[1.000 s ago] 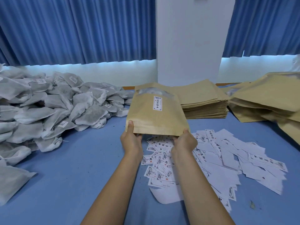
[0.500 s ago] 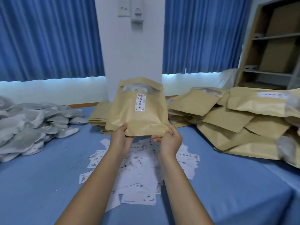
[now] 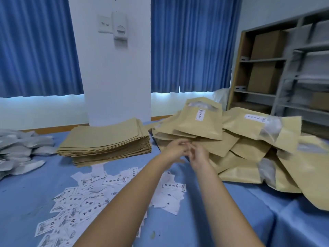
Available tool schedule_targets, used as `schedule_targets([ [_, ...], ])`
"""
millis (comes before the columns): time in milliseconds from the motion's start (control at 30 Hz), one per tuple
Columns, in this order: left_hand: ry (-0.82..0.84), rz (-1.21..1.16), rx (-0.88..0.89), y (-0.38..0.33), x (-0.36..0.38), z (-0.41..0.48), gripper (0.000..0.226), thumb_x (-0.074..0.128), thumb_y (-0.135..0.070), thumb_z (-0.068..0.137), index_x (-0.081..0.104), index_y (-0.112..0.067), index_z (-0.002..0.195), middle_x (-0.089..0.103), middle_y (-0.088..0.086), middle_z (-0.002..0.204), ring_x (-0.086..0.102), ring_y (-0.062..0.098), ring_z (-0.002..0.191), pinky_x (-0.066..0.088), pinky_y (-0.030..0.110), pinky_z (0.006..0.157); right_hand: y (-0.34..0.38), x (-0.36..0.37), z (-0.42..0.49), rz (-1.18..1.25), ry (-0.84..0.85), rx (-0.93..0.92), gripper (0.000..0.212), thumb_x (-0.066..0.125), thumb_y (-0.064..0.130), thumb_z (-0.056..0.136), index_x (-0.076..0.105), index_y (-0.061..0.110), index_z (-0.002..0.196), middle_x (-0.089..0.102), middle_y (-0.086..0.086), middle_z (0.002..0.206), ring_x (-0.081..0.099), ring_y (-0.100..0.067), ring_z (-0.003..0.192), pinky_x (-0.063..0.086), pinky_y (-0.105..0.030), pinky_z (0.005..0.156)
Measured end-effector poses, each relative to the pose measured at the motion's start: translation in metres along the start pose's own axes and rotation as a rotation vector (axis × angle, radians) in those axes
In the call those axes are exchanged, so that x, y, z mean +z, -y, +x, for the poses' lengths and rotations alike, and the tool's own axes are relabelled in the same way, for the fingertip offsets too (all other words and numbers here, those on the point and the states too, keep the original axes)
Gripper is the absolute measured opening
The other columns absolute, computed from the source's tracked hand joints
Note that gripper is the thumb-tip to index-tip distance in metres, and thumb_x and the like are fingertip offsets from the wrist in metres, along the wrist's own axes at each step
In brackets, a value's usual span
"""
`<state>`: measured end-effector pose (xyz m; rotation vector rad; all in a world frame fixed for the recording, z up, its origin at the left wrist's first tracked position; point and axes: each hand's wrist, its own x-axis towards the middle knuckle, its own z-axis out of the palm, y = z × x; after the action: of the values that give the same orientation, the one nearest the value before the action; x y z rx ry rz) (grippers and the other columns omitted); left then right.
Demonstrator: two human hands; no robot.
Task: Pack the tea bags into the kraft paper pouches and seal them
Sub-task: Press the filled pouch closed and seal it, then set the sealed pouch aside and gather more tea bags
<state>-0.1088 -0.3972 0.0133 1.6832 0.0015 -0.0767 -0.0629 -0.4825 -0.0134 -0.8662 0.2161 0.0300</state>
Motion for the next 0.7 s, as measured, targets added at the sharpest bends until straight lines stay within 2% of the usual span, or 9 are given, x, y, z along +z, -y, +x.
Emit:
schedule_targets([
  [33, -0.028, 0.063, 0.007, 0.009, -0.004, -0.001, 0.036, 0.045, -0.001, 0.095, 0.054, -0.009, 0.129, 0.063, 0.011, 0.120, 0.063, 0.019, 0.098, 0.052, 0.026, 0.072, -0.014, 0.001, -0.001, -0.088, 0.020, 0.025, 0.024, 0.044, 0.000, 0.094, 0.060, 0.001, 0.077, 0.064, -0.011, 0.073, 0.061, -0.019, 0.061, 0.048, -0.022, 0.053],
  [100, -0.114, 0.243, 0.062, 0.027, -0.021, -0.007, 0.034, 0.043, 0.003, 0.092, 0.062, -0.008, 0.118, 0.065, 0.011, 0.114, 0.062, 0.018, 0.094, 0.050, 0.023, 0.075, -0.041, 0.010, -0.008, -0.178, 0.054, 0.052, 0.029, 0.045, -0.002, 0.090, 0.063, 0.001, 0.067, 0.065, -0.008, 0.062, 0.060, -0.015, 0.056, 0.046, -0.018, 0.049],
  [200, -0.293, 0.486, 0.171, 0.052, -0.062, -0.017, 0.033, 0.045, 0.004, 0.087, 0.067, -0.011, 0.106, 0.066, 0.009, 0.111, 0.060, 0.019, 0.102, 0.041, 0.018, 0.076, -0.080, 0.036, -0.016, -0.194, 0.092, 0.127, 0.023, 0.050, -0.008, 0.084, 0.064, 0.000, 0.068, 0.062, -0.013, 0.069, 0.057, -0.018, 0.062, 0.044, -0.019, 0.054],
  [300, -0.540, 0.856, 0.172, 0.075, -0.118, -0.016, 0.030, 0.048, -0.005, 0.090, 0.059, -0.011, 0.118, 0.053, 0.010, 0.121, 0.050, 0.023, 0.112, 0.042, 0.030, 0.089, -0.115, 0.072, -0.022, -0.160, 0.154, 0.233, 0.019, 0.043, -0.008, 0.092, 0.059, -0.004, 0.083, 0.058, -0.015, 0.077, 0.052, -0.016, 0.061, 0.043, -0.016, 0.046],
  [400, -0.708, 1.268, 0.070, 0.088, -0.171, -0.014, 0.033, 0.047, -0.010, 0.091, 0.047, -0.011, 0.123, 0.046, 0.008, 0.127, 0.044, 0.024, 0.117, 0.038, 0.031, 0.093, -0.152, 0.098, -0.033, -0.177, 0.200, 0.305, 0.020, 0.041, -0.007, 0.095, 0.055, -0.011, 0.108, 0.059, -0.015, 0.076, 0.057, -0.022, 0.065, 0.051, -0.021, 0.053],
  [500, -0.710, 1.494, -0.011, 0.095, -0.219, -0.006, 0.042, 0.044, -0.009, 0.092, 0.036, -0.011, 0.133, 0.037, 0.008, 0.141, 0.034, 0.023, 0.132, 0.032, 0.031, 0.102, -0.184, 0.104, -0.041, -0.293, 0.269, 0.352, 0.017, 0.044, -0.004, 0.095, 0.058, -0.009, 0.104, 0.067, -0.025, 0.094, 0.067, -0.032, 0.082, 0.055, -0.030, 0.072],
  [600, -0.602, 1.599, -0.148, 0.101, -0.253, 0.009, 0.061, 0.041, -0.012, 0.097, 0.012, -0.007, 0.150, 0.011, 0.007, 0.159, 0.007, 0.020, 0.147, 0.015, 0.044, 0.116, -0.195, 0.106, -0.037, -0.354, 0.302, 0.349, 0.014, 0.045, -0.005, 0.094, 0.057, -0.009, 0.097, 0.065, -0.032, 0.102, 0.065, -0.027, 0.069, 0.057, -0.026, 0.065],
  [633, -0.588, 1.595, -0.169, 0.104, -0.259, 0.015, 0.063, 0.041, -0.013, 0.097, 0.009, -0.007, 0.151, 0.013, 0.006, 0.159, 0.007, 0.019, 0.148, 0.013, 0.045, 0.116, -0.195, 0.107, -0.033, -0.367, 0.301, 0.340, 0.014, 0.045, -0.005, 0.093, 0.058, -0.008, 0.096, 0.067, -0.030, 0.098, 0.065, -0.024, 0.063, 0.057, -0.024, 0.063],
  [700, -0.593, 1.614, -0.167, 0.108, -0.266, 0.025, 0.058, 0.044, -0.012, 0.095, 0.020, -0.008, 0.147, 0.036, 0.007, 0.148, 0.027, 0.019, 0.141, 0.018, 0.045, 0.114, -0.196, 0.106, -0.030, -0.386, 0.297, 0.339, 0.015, 0.044, -0.003, 0.094, 0.058, -0.007, 0.094, 0.067, -0.025, 0.092, 0.065, -0.023, 0.063, 0.056, -0.024, 0.063],
])
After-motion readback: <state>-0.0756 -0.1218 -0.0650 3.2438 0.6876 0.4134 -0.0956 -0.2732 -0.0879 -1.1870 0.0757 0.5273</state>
